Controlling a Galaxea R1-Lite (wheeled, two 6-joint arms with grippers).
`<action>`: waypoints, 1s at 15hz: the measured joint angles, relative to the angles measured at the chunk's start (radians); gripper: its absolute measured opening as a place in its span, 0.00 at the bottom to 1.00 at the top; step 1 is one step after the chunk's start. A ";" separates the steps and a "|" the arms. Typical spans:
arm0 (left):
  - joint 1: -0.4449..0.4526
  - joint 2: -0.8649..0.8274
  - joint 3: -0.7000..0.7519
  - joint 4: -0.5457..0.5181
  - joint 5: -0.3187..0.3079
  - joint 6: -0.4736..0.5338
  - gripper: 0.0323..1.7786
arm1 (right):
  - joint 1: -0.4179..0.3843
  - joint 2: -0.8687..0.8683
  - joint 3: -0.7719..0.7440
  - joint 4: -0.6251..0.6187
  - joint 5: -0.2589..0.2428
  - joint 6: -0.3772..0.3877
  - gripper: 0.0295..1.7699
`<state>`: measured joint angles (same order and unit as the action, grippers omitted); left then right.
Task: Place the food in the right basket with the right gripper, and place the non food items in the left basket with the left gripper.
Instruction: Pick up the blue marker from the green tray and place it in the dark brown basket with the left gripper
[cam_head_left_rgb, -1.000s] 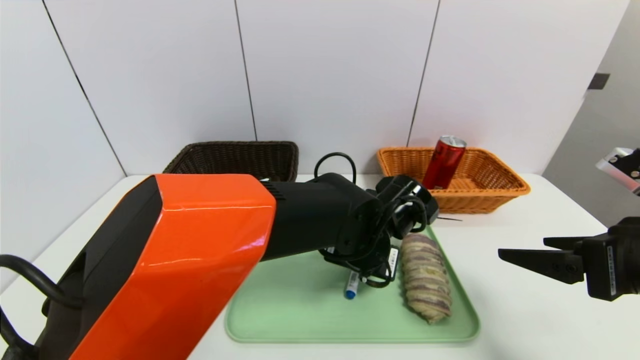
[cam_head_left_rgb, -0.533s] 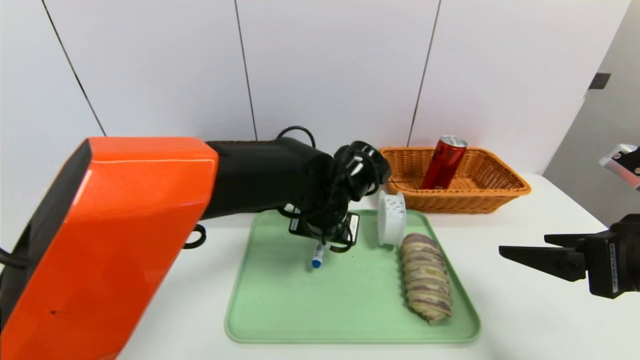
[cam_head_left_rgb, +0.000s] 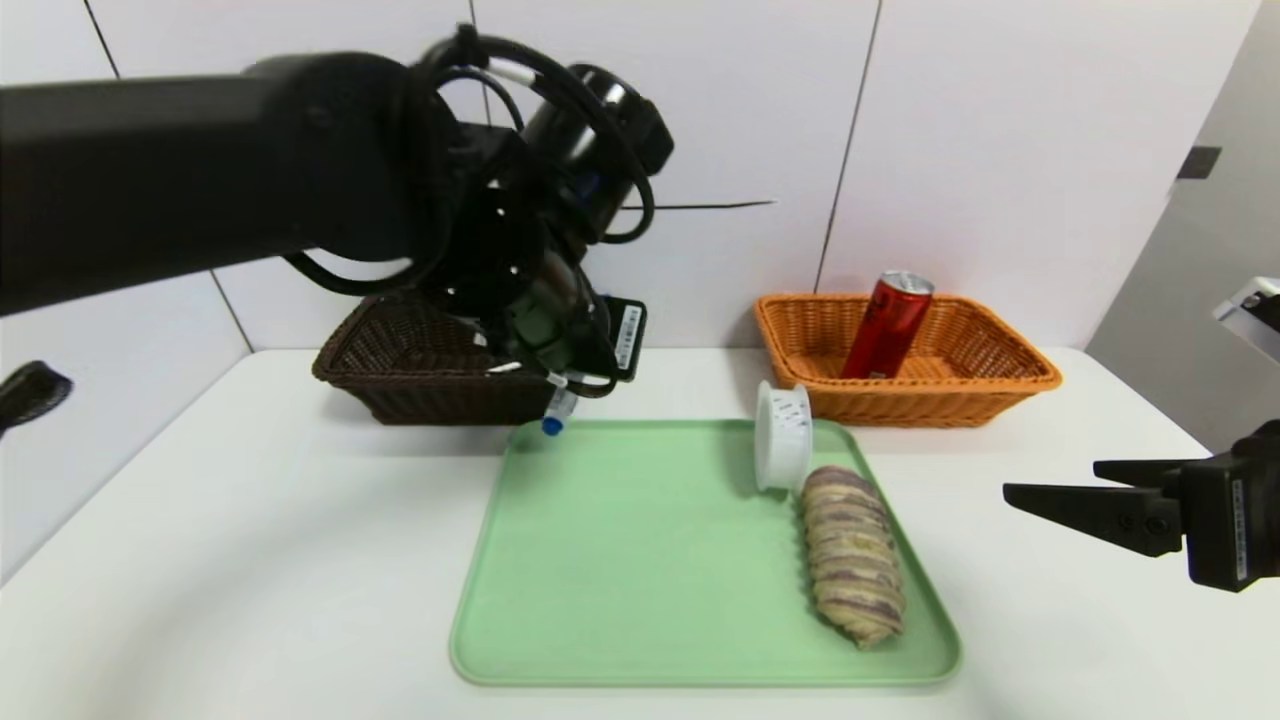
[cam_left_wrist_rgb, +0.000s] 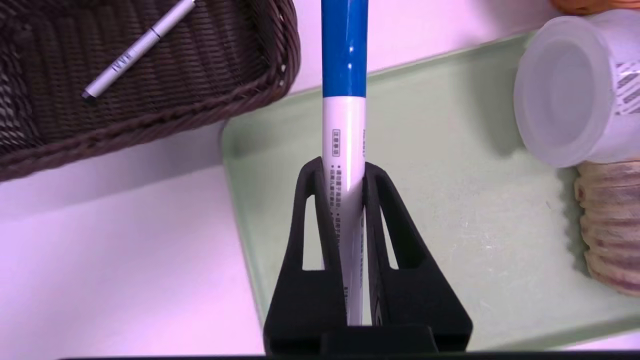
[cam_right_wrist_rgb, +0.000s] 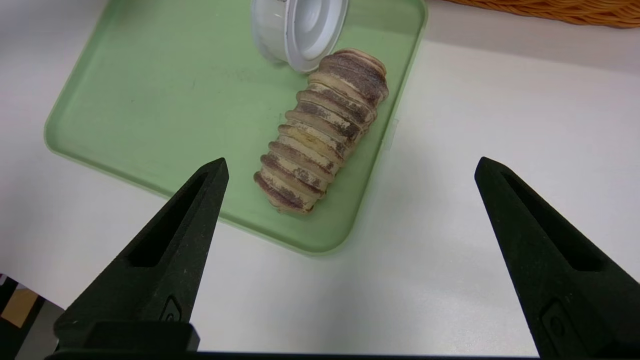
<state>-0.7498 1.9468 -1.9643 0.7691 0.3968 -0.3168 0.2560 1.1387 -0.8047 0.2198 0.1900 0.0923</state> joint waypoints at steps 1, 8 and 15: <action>0.011 -0.026 0.000 0.000 -0.017 0.039 0.09 | 0.000 0.000 0.001 0.000 0.000 0.000 0.96; 0.236 -0.139 0.001 0.013 -0.311 0.493 0.09 | 0.001 0.000 0.002 0.000 0.000 -0.001 0.96; 0.465 -0.072 0.001 -0.008 -0.461 1.053 0.09 | 0.003 -0.001 0.010 0.001 0.000 -0.004 0.96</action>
<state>-0.2851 1.8747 -1.9628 0.7615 -0.0645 0.7364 0.2587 1.1381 -0.7947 0.2211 0.1900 0.0885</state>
